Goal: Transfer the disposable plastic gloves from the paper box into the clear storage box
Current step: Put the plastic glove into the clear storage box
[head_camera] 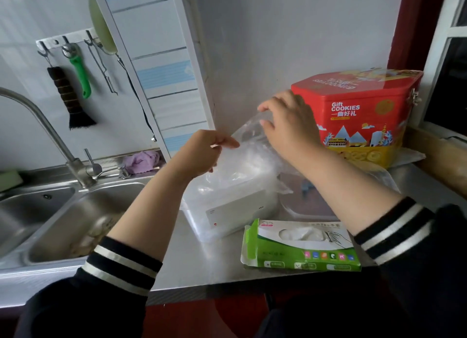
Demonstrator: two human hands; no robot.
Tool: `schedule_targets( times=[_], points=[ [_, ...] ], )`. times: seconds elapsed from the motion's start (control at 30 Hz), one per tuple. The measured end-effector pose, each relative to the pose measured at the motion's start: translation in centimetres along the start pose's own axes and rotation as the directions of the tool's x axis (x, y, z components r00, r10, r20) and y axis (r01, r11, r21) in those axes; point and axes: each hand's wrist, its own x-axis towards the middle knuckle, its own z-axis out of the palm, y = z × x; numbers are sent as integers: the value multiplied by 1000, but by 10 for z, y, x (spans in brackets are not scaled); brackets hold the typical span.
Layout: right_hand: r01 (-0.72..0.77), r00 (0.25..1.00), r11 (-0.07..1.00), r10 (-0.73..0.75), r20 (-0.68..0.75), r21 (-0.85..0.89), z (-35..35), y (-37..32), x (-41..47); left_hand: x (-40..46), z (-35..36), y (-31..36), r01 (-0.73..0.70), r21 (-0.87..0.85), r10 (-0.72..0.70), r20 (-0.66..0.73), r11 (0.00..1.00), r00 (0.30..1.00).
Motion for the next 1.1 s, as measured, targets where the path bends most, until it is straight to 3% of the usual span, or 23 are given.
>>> schedule_targets(
  times=[0.07,0.13,0.2,0.3,0.43,0.53,0.63,0.7,0.77,0.87,0.93,0.97,1.03,1.1],
  points=[
    [135,991,991,-136,-21,-17,13,-18,-3,0,3,-22,101,52,-96,-89,994,991],
    [139,964,990,-137,227,6,23,-35,-9,-3,3,-42,173,135,-157,-124,976,980],
    [63,834,996,-23,551,-55,34,-40,-9,-6,2,-57,247,186,-229,-111,951,967],
    [-16,555,993,106,825,-117,45,-41,0,-11,7,-63,291,283,-311,25,914,950],
    [70,311,982,144,939,-174,63,-44,9,-8,13,-60,130,644,-317,184,754,930],
    [120,184,967,202,962,-226,78,-40,8,-3,19,-60,39,764,-351,250,644,902],
    [135,178,968,184,967,-209,84,-35,7,0,17,-56,5,803,-389,284,596,876],
    [148,230,977,120,966,-157,70,-36,10,1,12,-53,-7,802,-367,281,598,887],
    [79,368,994,42,929,-76,49,-35,14,-1,3,-49,12,772,-328,256,636,909],
    [-95,657,993,16,754,62,18,-29,9,-6,-6,-41,44,711,-196,134,702,972],
    [-177,807,966,32,590,190,0,-23,-7,-14,-2,-29,32,677,-25,-20,735,999],
    [-220,840,937,41,541,270,-11,-22,-18,-20,4,-21,-11,647,105,-107,762,989],
    [-294,801,896,41,597,334,-31,-16,-41,-38,22,-2,-157,510,317,-244,846,917],
    [-337,634,915,48,772,220,-39,-7,-67,-58,46,11,-310,324,403,-281,894,871]
  ],
)
